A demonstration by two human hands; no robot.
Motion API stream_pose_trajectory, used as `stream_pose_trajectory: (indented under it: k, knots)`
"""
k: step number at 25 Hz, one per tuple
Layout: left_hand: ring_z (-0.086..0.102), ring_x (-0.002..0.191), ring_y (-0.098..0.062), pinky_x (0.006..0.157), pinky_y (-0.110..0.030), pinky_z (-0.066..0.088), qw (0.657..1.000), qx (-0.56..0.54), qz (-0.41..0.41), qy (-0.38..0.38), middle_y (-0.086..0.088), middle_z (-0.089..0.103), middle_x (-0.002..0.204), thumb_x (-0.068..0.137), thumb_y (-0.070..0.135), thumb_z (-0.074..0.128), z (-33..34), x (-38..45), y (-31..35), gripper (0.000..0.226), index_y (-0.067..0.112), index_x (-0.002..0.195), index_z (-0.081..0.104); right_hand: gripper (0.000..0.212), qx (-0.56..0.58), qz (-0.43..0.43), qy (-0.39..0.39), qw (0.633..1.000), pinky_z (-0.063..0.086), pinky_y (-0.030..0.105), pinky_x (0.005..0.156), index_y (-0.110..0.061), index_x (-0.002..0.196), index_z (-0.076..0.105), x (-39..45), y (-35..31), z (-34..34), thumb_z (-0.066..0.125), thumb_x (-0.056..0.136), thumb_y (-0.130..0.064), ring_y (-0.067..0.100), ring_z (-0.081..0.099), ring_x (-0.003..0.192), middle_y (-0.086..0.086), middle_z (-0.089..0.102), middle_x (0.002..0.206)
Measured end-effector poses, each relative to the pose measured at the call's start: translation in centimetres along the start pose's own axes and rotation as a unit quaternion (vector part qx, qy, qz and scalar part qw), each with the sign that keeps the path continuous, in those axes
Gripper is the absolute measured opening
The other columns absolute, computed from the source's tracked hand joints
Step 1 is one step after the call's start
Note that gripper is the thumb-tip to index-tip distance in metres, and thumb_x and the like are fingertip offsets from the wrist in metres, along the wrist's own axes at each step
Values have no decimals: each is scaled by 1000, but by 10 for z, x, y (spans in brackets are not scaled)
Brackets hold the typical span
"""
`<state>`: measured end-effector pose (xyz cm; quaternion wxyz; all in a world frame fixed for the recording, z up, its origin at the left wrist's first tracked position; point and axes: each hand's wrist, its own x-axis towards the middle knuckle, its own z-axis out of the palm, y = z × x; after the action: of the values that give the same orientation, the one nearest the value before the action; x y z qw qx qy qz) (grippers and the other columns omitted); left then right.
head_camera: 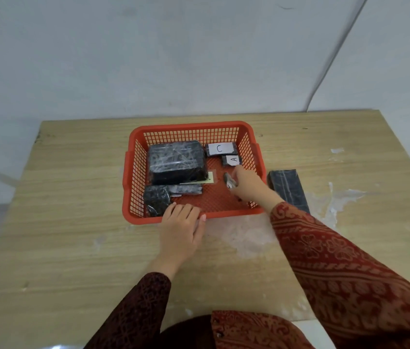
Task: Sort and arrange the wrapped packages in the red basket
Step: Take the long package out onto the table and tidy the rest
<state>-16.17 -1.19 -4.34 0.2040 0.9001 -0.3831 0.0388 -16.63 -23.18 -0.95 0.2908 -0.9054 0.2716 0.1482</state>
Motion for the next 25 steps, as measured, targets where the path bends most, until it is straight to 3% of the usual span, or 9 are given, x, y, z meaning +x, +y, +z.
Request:
stream_pose_trajectory:
  k: [2, 3, 6, 9, 11, 14, 16, 21, 25]
  knots:
    - [62, 89, -17, 96, -37, 42, 999, -15, 5, -28, 3, 69, 94, 96, 34, 37, -6, 2, -2, 36, 16, 100, 68, 29, 116, -27, -29, 992, 51, 24, 70, -12, 115, 52, 0, 1, -12, 59, 87, -8, 21, 60, 98, 10, 60, 117]
    - [62, 92, -16, 96, -36, 43, 999, -28, 10, -42, 3, 70, 98, 97, 35, 37, -9, 4, -3, 38, 16, 104, 68, 27, 158, -39, -42, 986, 51, 25, 74, -14, 114, 53, 1, 2, -16, 57, 88, -7, 20, 60, 103, 8, 61, 119]
    - [62, 100, -16, 95, -35, 45, 994, -95, 16, -61, 1, 68, 109, 97, 34, 40, -17, 10, -10, 37, 14, 116, 65, 24, 217, -25, -59, 974, 49, 41, 81, -12, 111, 55, 8, 4, -19, 41, 93, -3, 28, 60, 98, 14, 62, 107]
    - [64, 99, -21, 103, -44, 41, 997, -78, -18, -4, -3, 70, 105, 95, 25, 50, -28, 22, -28, 27, 12, 111, 67, 14, 93, -25, -73, 993, 38, 33, 72, -16, 106, 49, 20, 3, -16, 38, 98, -18, 22, 51, 87, 4, 55, 92]
    - [64, 100, -25, 107, -48, 36, 999, -29, -34, 29, -7, 70, 105, 93, 22, 52, -34, 28, -50, 24, 10, 107, 68, 21, -11, -67, -63, 996, 37, 29, 70, -13, 112, 48, 28, 2, -13, 50, 95, -24, 17, 51, 86, 4, 57, 99]
    - [60, 110, -28, 113, -50, 27, 999, 7, -39, 21, -11, 67, 113, 92, 22, 54, -38, 34, -82, 27, 8, 110, 67, 29, -159, -125, 23, 979, 44, 35, 83, -9, 115, 54, 36, 3, -7, 62, 88, -16, 23, 53, 101, 10, 60, 115]
    - [59, 112, -26, 115, -47, 21, 999, 6, -37, 7, -9, 66, 115, 93, 28, 49, -35, 33, -89, 32, 9, 111, 67, 33, -260, -143, 74, 952, 40, 42, 96, -9, 116, 57, 41, 4, 0, 65, 85, -17, 27, 48, 113, 10, 56, 118]
    - [59, 112, -21, 118, -41, 19, 998, -16, -52, 29, -6, 67, 115, 93, 35, 42, -31, 32, -91, 38, 12, 110, 67, 27, -294, -155, 127, 935, 42, 42, 85, -7, 112, 55, 44, 5, 11, 58, 85, -6, 33, 54, 104, 13, 61, 110]
    - [61, 105, -19, 117, -40, 21, 998, -27, -42, 42, -3, 69, 108, 93, 33, 44, -31, 31, -92, 34, 14, 107, 68, 29, -264, -140, 144, 943, 45, 42, 79, -5, 116, 52, 46, 2, 15, 53, 87, -2, 33, 53, 104, 15, 60, 109]
